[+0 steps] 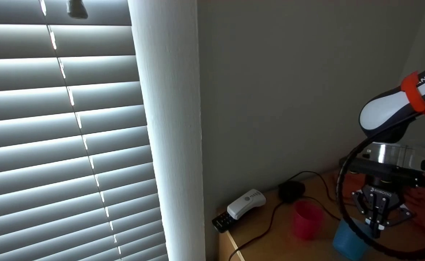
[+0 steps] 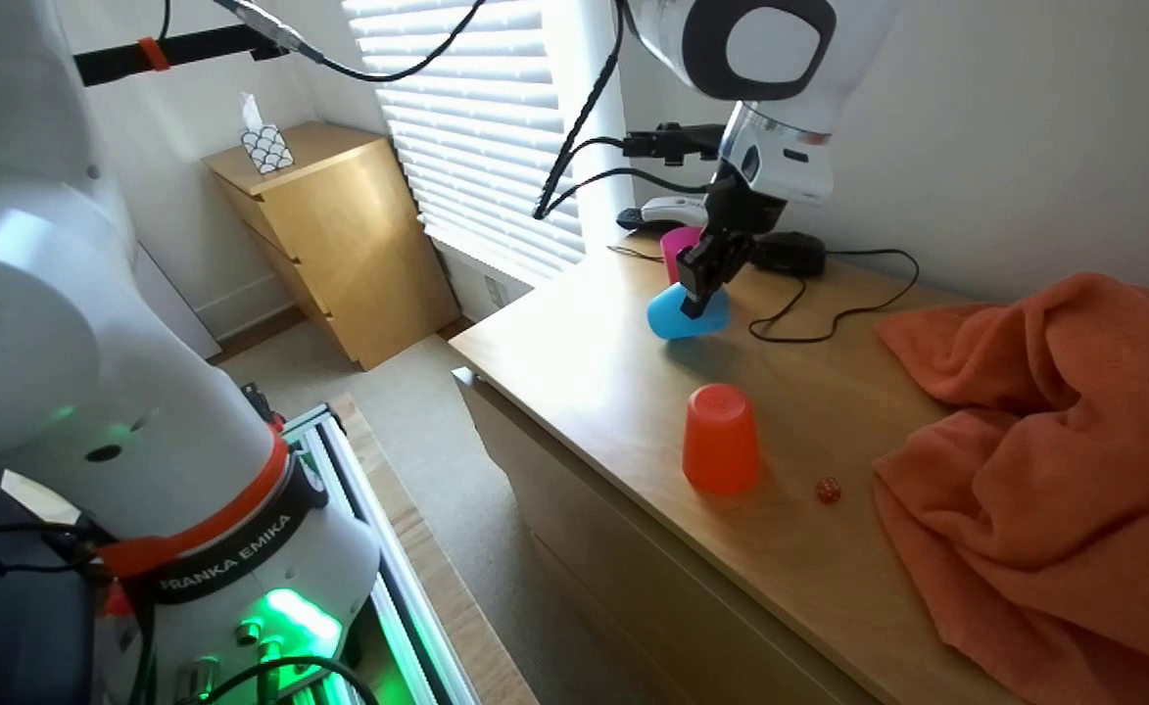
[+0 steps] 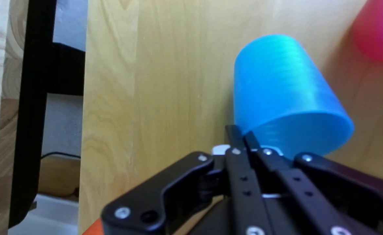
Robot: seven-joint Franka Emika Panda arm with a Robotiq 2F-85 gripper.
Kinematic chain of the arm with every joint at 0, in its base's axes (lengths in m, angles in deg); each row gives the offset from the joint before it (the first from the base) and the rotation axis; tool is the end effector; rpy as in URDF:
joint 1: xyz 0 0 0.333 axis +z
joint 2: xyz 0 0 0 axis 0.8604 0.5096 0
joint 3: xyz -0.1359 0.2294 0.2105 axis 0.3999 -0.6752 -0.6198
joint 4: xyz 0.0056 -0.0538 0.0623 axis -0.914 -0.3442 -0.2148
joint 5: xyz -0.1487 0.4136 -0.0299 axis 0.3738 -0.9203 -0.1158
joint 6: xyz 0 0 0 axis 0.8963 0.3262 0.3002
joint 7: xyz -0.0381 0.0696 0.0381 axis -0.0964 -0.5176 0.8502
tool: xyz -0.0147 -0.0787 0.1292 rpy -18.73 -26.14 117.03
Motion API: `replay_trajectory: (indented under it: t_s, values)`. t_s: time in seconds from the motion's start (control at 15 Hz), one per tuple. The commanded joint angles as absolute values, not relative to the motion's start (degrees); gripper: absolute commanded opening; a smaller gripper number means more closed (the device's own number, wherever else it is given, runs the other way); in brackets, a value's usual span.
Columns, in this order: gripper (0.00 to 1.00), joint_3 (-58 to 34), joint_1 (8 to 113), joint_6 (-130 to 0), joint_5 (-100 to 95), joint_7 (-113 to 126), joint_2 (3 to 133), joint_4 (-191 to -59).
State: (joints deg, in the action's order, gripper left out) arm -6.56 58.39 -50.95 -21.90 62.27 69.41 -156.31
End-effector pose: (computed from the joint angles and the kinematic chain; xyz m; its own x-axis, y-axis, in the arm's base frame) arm 0.5436 -0.0775 0.1748 0.0925 -0.9529 -0.2889 -0.9560 -0.1661 0.2418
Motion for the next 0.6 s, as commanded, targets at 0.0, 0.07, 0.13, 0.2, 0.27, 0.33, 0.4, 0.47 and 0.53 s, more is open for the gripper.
replay_trajectory:
  t_s: [0.0, 0.07, 0.13, 0.2, 0.27, 0.33, 0.4, 0.47, 0.53]
  values:
    - [0.01, -7.3, 62.27, -58.81, -12.83, 68.44, 61.82, -165.38]
    - [0.01, -7.71, 62.8, -60.59, -10.59, 69.79, 60.48, -166.93]
    - [0.01, -8.1, 63.61, -62.45, -7.68, 72.03, 58.89, -168.67]
    - [0.01, -8.44, 64.2, -64.46, -4.63, 74.31, 58.05, -170.02]
    - [0.01, -8.79, 64.81, -66.65, -0.82, 77.18, 57.6, -171.08]
    - [0.01, -9.02, 65.03, -67.9, 3.06, 79.71, 57.22, -171.78]
    - [0.01, -9.33, 65.39, -69.77, 7.29, 82.36, 57.05, -172.53]
    - [0.01, -9.59, 65.63, -71.22, 11.46, 84.96, 56.99, -173.17]
    - [0.01, -9.77, 65.9, -72.68, 16.42, 87.8, 56.77, -173.79]
